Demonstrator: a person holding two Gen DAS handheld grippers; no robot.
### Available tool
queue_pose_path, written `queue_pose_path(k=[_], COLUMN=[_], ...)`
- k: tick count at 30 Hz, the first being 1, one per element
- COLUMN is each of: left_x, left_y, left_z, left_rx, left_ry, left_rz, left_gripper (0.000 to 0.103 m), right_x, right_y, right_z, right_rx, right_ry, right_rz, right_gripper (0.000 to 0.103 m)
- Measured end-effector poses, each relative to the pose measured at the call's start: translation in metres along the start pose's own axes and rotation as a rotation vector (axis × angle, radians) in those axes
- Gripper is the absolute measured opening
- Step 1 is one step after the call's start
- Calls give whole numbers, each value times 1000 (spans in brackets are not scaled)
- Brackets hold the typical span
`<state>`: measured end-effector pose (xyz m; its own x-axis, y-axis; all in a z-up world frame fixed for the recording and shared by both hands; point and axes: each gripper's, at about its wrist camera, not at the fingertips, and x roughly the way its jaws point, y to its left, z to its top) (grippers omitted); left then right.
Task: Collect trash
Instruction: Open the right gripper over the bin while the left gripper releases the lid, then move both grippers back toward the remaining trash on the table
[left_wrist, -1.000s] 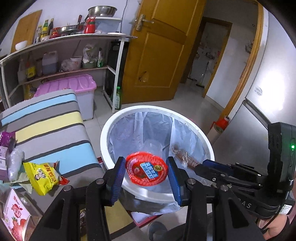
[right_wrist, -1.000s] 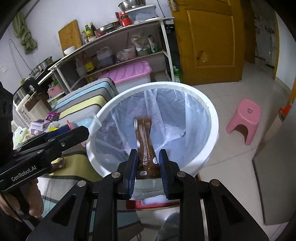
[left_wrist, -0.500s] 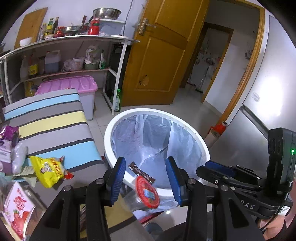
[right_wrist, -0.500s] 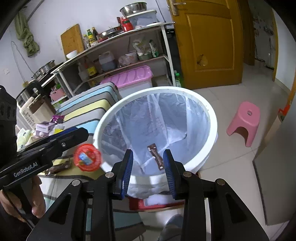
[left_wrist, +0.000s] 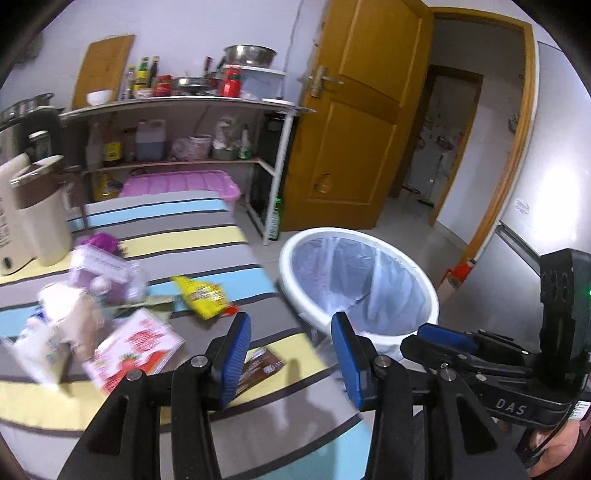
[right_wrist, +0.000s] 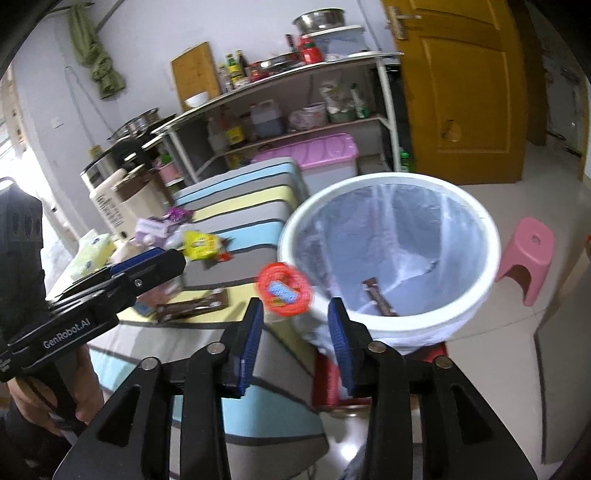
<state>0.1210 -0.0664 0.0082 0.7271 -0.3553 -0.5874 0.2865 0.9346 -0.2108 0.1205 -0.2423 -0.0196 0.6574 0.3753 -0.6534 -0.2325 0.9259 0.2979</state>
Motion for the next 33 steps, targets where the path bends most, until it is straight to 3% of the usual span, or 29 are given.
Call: queue_pose_path(k=[17,33], left_x=[-54,-45], left_y=[79,89], left_z=[-26,-23], left_rx=[-118,-149], left_ry=[-39,-36], left_rz=[196,206], left_gripper=[46,46], right_x=[30,57], right_y=[69,30], right_z=[-10,-1], right_rx=[-161,-89], right_ry=[62,122], right_rz=[96,113], right_gripper=[46,46])
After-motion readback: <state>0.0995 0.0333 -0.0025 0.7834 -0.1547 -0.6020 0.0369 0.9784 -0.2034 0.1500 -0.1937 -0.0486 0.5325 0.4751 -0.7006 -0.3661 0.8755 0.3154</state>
